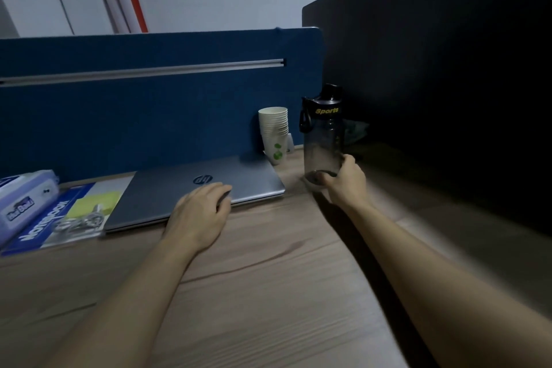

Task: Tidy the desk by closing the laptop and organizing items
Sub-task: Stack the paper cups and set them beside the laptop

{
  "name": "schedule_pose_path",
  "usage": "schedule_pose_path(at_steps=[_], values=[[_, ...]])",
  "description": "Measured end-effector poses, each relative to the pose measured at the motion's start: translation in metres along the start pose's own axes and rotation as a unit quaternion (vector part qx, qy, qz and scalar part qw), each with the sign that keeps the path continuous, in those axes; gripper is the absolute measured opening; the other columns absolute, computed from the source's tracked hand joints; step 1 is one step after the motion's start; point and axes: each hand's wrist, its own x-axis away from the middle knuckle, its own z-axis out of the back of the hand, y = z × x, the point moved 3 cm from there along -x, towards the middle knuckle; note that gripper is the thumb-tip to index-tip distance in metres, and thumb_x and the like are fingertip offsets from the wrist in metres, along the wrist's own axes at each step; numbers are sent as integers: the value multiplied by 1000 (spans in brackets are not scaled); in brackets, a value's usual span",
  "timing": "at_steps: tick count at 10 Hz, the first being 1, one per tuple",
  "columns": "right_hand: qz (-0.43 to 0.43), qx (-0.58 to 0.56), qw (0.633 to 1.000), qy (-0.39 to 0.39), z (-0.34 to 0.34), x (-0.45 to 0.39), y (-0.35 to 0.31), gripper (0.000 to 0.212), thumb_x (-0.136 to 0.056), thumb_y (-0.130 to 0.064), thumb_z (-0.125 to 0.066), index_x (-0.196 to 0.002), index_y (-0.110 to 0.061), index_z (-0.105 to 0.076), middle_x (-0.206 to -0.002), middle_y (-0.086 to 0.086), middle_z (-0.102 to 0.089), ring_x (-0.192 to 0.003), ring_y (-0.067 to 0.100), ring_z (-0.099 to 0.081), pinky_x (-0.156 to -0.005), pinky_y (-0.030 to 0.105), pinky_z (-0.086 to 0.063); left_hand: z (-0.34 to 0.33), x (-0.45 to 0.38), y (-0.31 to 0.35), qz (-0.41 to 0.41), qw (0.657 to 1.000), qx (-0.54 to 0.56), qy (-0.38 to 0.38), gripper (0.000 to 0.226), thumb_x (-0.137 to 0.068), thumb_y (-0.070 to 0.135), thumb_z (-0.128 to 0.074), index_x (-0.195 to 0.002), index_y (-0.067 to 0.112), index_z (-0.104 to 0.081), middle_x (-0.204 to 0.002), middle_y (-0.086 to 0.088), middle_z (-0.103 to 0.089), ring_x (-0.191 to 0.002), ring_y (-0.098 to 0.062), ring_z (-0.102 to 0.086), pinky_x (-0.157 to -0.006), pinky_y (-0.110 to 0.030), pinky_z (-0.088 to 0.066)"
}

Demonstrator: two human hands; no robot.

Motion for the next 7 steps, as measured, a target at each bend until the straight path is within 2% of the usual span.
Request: schedule_pose_path(at_steps=[3,5,7], values=[[-10,17,1000,21,-44,-57,-5,68,-85,-37,-72,-135,-5,-39,-129,18,-56,-121,36,-50,-101,48,-45,-6,-22,-3,-12,999,-15,26,34,-98,40,-40,-121,31,-63,-128,13,-64,-118,-15,-58,-93,-34,-44],[-21,49,998,29,-60,-79,-11,55,-89,-35,-66,-127,-2,-43,-123,22,-59,-119,40,-50,-93,44,-44,-7,-22,-3,-21,999,-12,41,29,-97,41,-38,-110,31,-63,-113,14,-67,-103,-15,-61,-81,-33,-44],[-26,86,996,-1,-64,-80,-13,41,-93,-26,-56,-124,0,-47,-122,24,-60,-116,40,-53,-95,44,-47,-4,-21,-1,-18,999,-13,43,38,-94,46,-30,-108,31,-62,-112,14,-67,-102,-16,-61,-80,-33,-44]])
